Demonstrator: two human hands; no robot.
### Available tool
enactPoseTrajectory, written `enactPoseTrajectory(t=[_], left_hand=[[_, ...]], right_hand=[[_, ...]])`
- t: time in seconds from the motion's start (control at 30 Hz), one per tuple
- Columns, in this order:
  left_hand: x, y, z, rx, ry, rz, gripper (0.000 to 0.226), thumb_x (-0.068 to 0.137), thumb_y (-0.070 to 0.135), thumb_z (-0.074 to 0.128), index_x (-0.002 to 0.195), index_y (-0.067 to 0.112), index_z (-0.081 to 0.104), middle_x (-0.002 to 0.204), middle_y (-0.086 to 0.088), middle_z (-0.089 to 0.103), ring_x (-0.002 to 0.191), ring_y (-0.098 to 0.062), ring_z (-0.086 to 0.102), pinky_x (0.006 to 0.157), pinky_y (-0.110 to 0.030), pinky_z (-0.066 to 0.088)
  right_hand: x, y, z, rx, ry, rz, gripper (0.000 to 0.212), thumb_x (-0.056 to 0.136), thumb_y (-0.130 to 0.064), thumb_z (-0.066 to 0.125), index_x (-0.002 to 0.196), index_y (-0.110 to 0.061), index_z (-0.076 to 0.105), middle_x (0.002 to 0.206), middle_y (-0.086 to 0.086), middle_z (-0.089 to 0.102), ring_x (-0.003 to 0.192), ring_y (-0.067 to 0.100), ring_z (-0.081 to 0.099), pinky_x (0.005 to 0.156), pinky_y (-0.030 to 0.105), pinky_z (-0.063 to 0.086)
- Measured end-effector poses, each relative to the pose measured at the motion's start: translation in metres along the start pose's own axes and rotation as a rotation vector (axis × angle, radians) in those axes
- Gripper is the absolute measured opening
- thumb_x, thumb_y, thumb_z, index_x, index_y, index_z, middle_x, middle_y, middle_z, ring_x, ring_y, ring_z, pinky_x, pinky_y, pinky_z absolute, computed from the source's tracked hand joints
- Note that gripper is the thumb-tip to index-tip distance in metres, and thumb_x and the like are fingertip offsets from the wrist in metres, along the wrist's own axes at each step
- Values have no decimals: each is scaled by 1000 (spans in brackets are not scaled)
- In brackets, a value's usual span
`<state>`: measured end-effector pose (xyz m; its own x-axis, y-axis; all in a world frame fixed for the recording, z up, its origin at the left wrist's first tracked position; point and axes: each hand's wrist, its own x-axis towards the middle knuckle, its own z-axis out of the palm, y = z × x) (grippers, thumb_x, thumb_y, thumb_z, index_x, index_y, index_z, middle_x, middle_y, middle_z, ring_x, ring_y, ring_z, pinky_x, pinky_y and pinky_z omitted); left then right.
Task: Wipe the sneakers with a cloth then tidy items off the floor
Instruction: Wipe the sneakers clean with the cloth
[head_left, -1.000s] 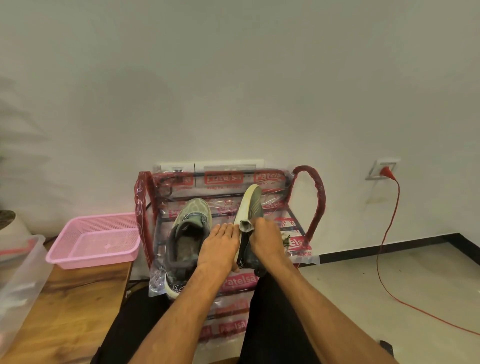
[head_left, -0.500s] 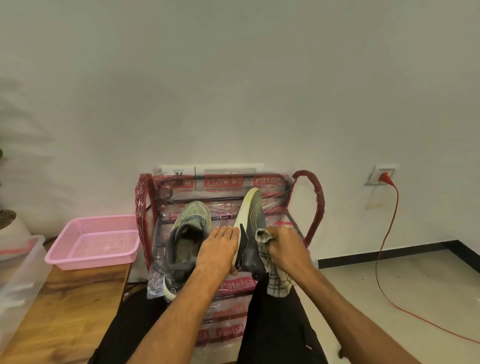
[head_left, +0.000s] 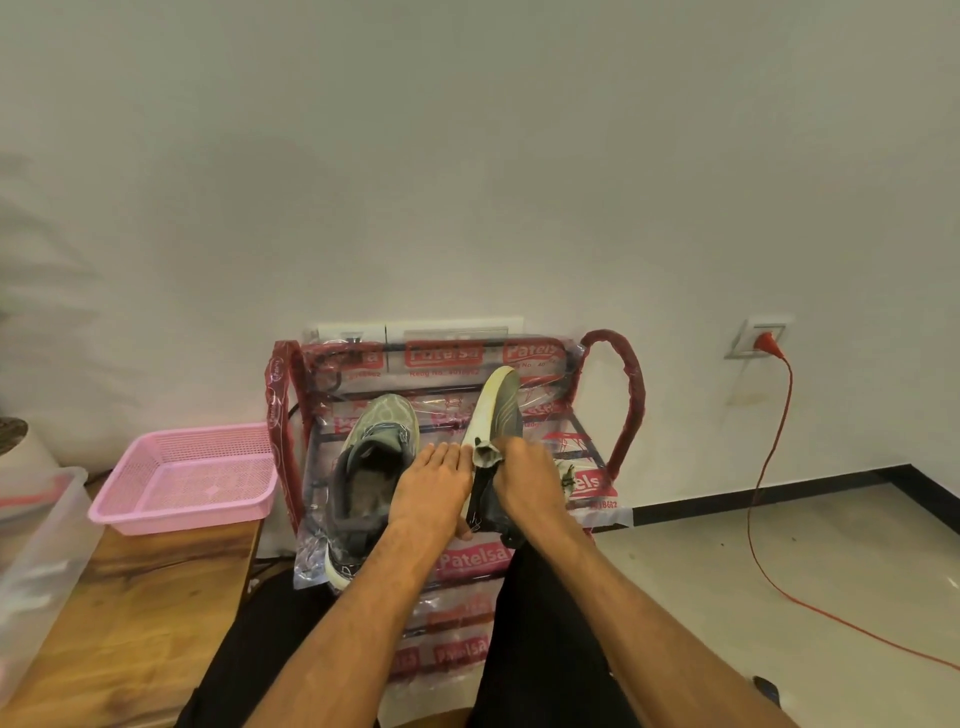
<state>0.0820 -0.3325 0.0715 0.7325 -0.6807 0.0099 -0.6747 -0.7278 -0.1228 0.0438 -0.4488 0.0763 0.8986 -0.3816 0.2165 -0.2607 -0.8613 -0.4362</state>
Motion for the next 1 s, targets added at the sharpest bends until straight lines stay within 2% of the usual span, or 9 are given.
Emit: enactPoseTrajectory(t=[0.2,0.27,0.33,0.43,0.57,0.7,0.87,1.0], left_hand=[[0,-1,0,-48,0,4,110,76,43,75,152,6,5,159,-12,16,148,-24,11,121,-36,3],[0,-1,-1,-58,2,4,110,77,42,75,152,5,5,159,-12,15,148,-24,10,121,-35,3],[1,0,-1,-59,6,4,109,77,42,75,152,5,5,159,-12,16,148,-24,11,121,-35,3],[1,1,-1,-71,11,-5,109,76,40,76,152,6,6,159,-11,18,147,-24,13,121,-35,4],[1,1,-1,-64,14,1,108,76,41,76,152,6,8,157,-11,20,147,-24,15,121,-37,6],[1,0,-1,-34,21,-1,108,76,44,76,151,4,9,157,-11,22,146,-24,16,121,-36,6],[2,-1,0,-22,8,10,110,77,45,74,152,4,5,158,-11,18,147,-24,13,121,-36,5],[1,0,0,-41,14,14,110,76,43,76,152,7,6,158,-12,18,147,-24,13,121,-35,5]], right_hand=[[-35,11,-33,66,-187,-71,30,90,-1,57,112,-17,70,103,5,72,91,20,66,83,36,55],[-33,19,-51,92,-228,-68,27,89,-2,60,109,-16,72,99,2,71,84,14,64,75,26,53],[-22,26,-64,123,-156,-24,22,90,-2,59,103,-13,72,90,-1,66,75,9,60,65,17,46],[4,31,-62,136,29,36,20,91,-3,54,96,-10,71,87,6,69,76,21,65,68,30,53],[21,23,-32,71,31,35,23,94,-5,54,108,-12,70,97,8,72,81,22,66,71,28,50],[6,2,-2,31,28,-9,27,92,-3,54,113,-14,67,100,10,72,88,27,68,78,42,56],[-16,5,0,22,49,-96,37,88,1,55,119,-17,67,106,7,72,92,26,68,81,39,56],[-36,13,0,-53,20,-244,34,87,-1,60,117,-15,67,108,4,71,92,22,68,80,36,56]])
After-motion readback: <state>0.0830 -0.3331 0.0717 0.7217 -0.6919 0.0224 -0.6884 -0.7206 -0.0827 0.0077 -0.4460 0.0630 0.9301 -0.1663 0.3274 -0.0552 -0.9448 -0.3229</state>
